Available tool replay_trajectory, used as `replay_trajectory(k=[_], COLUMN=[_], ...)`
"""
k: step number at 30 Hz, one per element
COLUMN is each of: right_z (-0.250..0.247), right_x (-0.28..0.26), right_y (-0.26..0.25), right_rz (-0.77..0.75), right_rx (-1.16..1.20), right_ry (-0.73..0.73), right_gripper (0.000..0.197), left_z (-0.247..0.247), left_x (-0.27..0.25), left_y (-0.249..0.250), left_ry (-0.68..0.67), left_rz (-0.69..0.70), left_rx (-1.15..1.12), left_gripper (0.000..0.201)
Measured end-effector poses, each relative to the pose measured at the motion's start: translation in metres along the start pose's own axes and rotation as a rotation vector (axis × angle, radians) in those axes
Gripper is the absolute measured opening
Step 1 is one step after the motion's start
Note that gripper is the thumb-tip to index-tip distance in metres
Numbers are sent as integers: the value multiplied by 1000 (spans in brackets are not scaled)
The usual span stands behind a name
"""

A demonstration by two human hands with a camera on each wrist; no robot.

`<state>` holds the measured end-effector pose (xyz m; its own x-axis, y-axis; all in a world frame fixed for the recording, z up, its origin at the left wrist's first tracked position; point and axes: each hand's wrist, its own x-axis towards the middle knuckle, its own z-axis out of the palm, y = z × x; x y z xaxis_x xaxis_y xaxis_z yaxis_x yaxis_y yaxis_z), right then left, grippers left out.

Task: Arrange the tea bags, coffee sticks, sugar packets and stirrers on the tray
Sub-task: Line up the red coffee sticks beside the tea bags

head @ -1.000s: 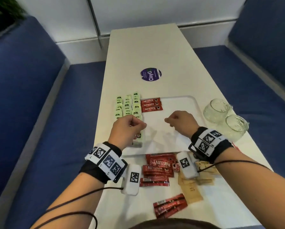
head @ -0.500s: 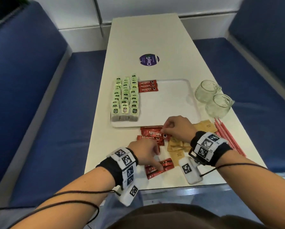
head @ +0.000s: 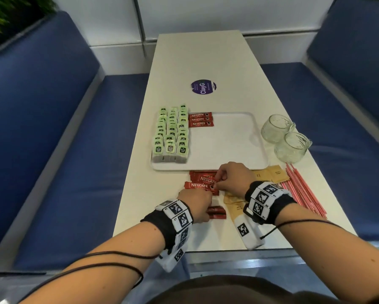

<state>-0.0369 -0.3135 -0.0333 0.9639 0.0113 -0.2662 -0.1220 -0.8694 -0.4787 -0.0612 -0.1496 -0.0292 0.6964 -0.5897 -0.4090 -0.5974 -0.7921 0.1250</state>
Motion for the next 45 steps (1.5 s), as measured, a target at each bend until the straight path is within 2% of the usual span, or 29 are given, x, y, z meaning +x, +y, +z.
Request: replay_trajectory(k=[4, 9, 12, 14, 16, 19, 22, 25, 27, 31, 34, 37, 41, 45], right_z=[-2, -7, -13, -18, -23, -32, -37, -42, -46, -48, -47, -51, -53, -53], right_x=[4, 7, 9, 9, 10, 13, 18, 24, 30, 42, 56, 71, 90, 121], right_y=[1, 3, 4, 6, 8, 10, 8, 0, -7, -21, -28, -26, -14, -2], right_rz=[-8, 1, 7, 1, -14, -24, -39, -79, -102, -138, -145, -94, -12, 118], right_rx=[25, 89, 120, 140, 158, 159, 214, 308, 380, 494, 469, 537, 799, 877], right_ry=[0, -5, 4, 14, 6, -3, -25, -86, -120, -217, -261, -147, -39, 81], right_gripper=[15, 15, 14, 14, 14, 17, 18, 17, 16, 17, 23, 24, 18, 18], left_z=[2, -5, -15, -28, -43, -59, -61, -53, -47, -47, -54, -64, -73, -83], left_x=[3, 9, 9, 8, 7, 6, 11, 20, 26, 35, 44, 54, 70, 88], left_y=[1, -2, -3, -13, -31, -58, -64, -65, -67, -73, -79, -89, -103, -117], left_ry=[20, -48, -127, -170, -155, -10, 138, 281, 343, 430, 449, 474, 461, 427], left_rz=[8, 23, 24, 0, -35, -168, -283, -275, -257, -277, -282, -296, -318, -304], left_rx=[-37, 1, 3, -219, -492, -814, -1171, -1125, -1080, -1129, -1173, -1232, -1304, -1225], left_gripper=[49, 32, 35, 33, 19, 3, 9, 28, 33, 33, 27, 18, 27, 35])
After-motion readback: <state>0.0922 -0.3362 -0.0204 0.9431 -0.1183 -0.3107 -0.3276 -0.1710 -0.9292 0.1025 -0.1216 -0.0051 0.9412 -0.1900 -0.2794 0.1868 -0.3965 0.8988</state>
